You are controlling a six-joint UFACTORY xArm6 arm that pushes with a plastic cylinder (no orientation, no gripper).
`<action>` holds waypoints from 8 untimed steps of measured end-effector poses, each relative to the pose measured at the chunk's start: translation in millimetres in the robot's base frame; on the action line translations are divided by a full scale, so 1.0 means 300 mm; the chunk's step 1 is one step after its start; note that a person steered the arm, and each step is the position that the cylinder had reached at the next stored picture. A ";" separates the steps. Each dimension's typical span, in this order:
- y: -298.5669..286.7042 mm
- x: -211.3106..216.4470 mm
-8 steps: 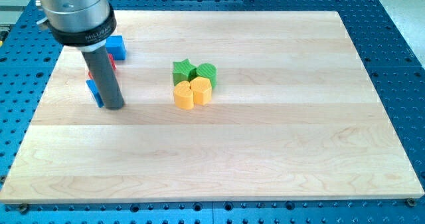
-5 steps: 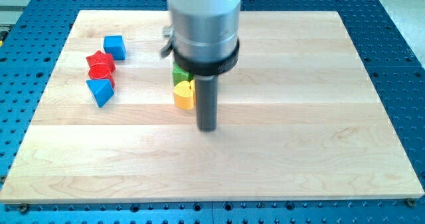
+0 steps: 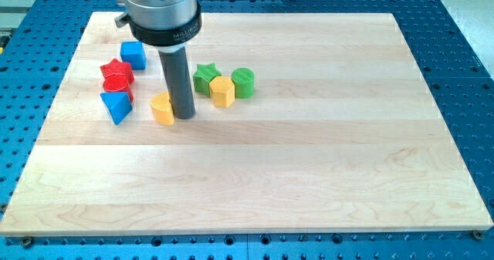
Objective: Place the yellow blocks at the right of the triangle
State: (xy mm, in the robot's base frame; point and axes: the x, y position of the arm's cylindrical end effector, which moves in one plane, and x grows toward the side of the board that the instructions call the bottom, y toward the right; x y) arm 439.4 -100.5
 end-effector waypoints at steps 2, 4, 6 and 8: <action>-0.024 0.135; 0.002 0.102; 0.435 -0.086; 0.214 -0.035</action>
